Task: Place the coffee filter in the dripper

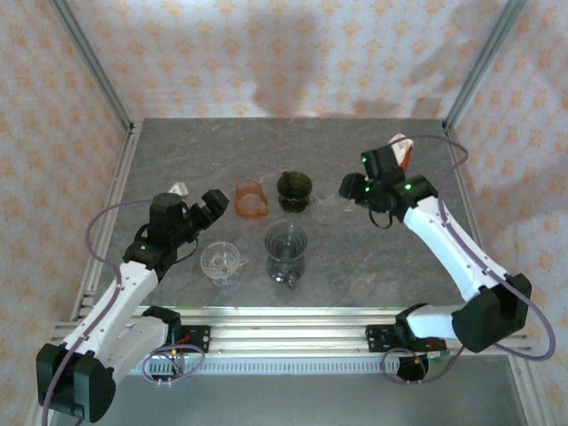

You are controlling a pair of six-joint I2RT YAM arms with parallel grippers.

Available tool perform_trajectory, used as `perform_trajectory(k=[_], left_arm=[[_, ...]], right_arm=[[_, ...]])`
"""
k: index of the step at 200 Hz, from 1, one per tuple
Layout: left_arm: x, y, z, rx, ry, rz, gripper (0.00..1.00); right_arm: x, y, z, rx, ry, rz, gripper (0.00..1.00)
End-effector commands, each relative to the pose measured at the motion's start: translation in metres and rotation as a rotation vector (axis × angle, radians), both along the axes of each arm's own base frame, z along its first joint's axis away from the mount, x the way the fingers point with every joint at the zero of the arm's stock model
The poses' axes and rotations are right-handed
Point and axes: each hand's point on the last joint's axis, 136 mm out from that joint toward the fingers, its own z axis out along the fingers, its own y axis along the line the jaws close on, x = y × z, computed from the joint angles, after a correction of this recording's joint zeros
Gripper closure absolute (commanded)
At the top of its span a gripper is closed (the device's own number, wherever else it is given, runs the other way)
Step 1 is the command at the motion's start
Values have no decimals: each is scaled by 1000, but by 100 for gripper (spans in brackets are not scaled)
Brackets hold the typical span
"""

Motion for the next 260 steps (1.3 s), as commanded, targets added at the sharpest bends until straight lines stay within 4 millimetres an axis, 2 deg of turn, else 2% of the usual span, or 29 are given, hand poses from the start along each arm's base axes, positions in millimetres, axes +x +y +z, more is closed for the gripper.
perform_trajectory(k=[1, 18, 45, 88, 140, 196, 260], left_arm=[[0, -5, 5, -14, -6, -22, 0], [-1, -4, 6, -8, -9, -22, 0], [-1, -4, 3, -5, -5, -24, 0], [1, -5, -2, -1, 8, -29, 0], [4, -5, -12, 15, 32, -30, 0], [10, -6, -19, 22, 52, -32, 0], [12, -6, -23, 23, 64, -30, 0]], right_arm=[[41, -41, 7, -78, -52, -129, 50], [61, -71, -2, -126, -33, -216, 54], [88, -107, -20, -161, 6, -309, 58], [116, -138, -36, -243, 44, -366, 64], [132, -150, -59, -267, 106, -390, 68], [129, -148, -86, -271, 165, -376, 68], [129, -148, -107, -308, 212, -327, 68]])
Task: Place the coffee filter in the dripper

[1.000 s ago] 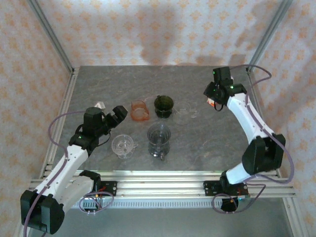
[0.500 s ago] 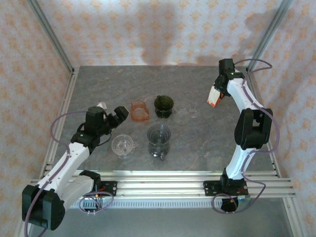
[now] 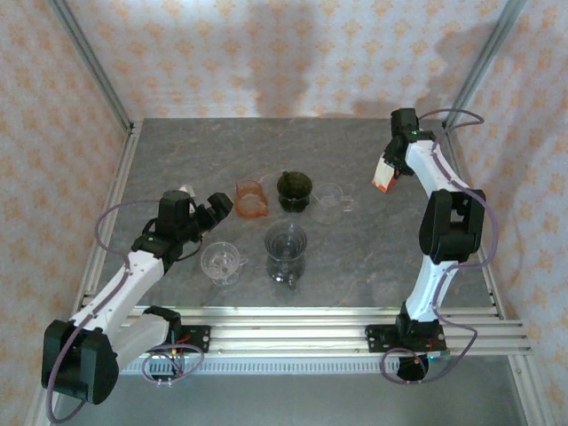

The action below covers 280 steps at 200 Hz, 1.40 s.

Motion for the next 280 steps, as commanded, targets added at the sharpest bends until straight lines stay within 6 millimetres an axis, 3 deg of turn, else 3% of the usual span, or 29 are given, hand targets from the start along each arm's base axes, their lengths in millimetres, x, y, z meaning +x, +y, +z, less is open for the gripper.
perform_trajectory(k=[1, 74, 182, 225, 280], left_arm=[[5, -2, 9, 9, -43, -17, 0], [6, -2, 8, 6, -37, -14, 0], [6, -4, 3, -9, -20, -10, 0], [5, -4, 0, -11, -18, -8, 0], [4, -4, 1, -13, -19, -12, 0]], right_arm=[[-6, -9, -16, -48, 58, 9, 68], [-5, -9, -29, -75, 86, 51, 73], [-4, -7, -27, -125, 73, 179, 100], [-4, 14, -11, -98, -7, 333, 100], [-4, 50, -10, -76, -53, 555, 100]])
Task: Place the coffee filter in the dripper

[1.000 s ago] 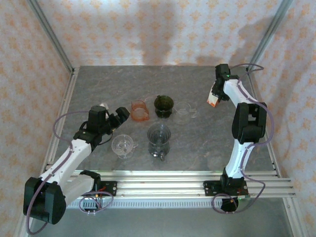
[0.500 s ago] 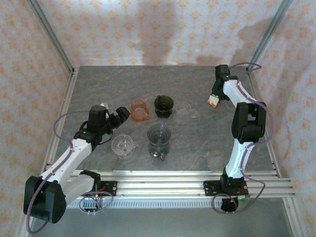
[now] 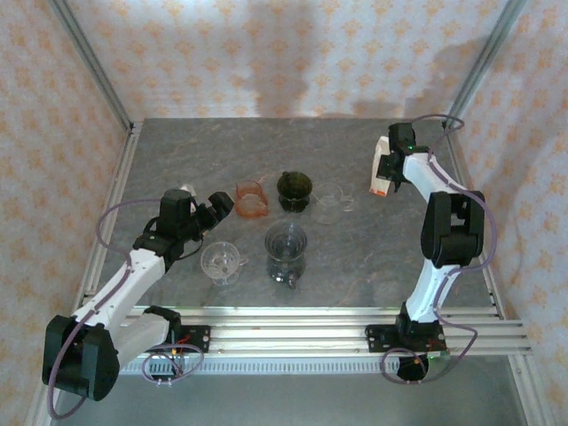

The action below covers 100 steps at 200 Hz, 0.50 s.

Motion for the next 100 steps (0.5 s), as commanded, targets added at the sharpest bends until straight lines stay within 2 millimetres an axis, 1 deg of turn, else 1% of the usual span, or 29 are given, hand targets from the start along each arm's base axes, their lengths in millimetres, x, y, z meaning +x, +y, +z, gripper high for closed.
perform_trajectory(k=[1, 26, 50, 78, 87, 92, 100], left_arm=[[1, -3, 2, -10, -17, -11, 0], [0, -2, 1, -7, -15, -9, 0], [-1, -2, 1, -6, -14, -11, 0], [1, -2, 2, -4, -19, -12, 0], [1, -3, 2, -4, -19, -14, 0], [1, -3, 2, -3, -19, -13, 0], [1, -3, 1, -5, -16, -13, 0]], right_arm=[[6, 19, 16, 17, -66, 131, 100], [7, 30, 14, 48, -75, 193, 100], [7, 30, 9, 41, -53, 203, 100], [6, 29, 9, 19, -47, 202, 100], [6, 30, 10, 21, -47, 202, 96], [6, 30, 10, 18, -45, 200, 91], [6, 29, 11, 17, -43, 196, 86]])
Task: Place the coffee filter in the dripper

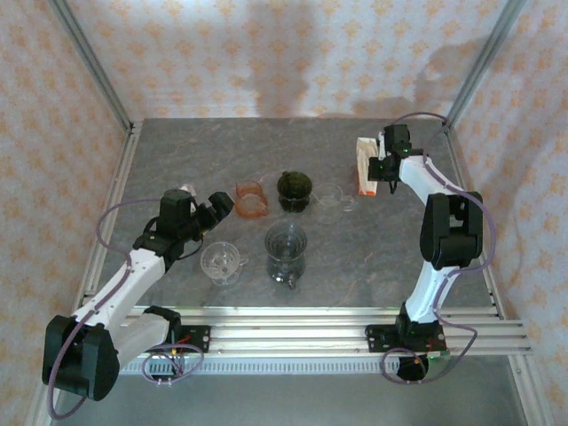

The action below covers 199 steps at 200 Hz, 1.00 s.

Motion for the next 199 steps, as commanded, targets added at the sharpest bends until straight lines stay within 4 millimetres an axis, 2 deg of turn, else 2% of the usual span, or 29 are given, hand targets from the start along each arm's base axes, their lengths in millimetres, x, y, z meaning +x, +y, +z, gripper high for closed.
perform_trajectory(k=[1, 60, 120, 138, 159, 174, 199], left_arm=[[2, -3, 2, -6, -18, -13, 0], [3, -4, 3, -8, -19, -18, 0], [4, -4, 8, -12, -33, -20, 0], [4, -5, 9, -17, -35, -21, 0], [4, -6, 9, -21, -35, -24, 0], [4, -6, 8, -21, -31, -25, 0], [4, -6, 5, -24, -22, -22, 0]], right_arm=[[2, 2, 12, -14, -25, 16, 86], [0, -2, 33, -7, -86, -34, 65], [-20, 0, 68, 68, -185, -120, 59], [-26, 5, 79, 90, -209, -164, 57], [-30, 20, 89, 106, -203, -188, 57], [-31, 36, 88, 112, -181, -187, 58], [-29, 49, 81, 85, -132, -233, 61]])
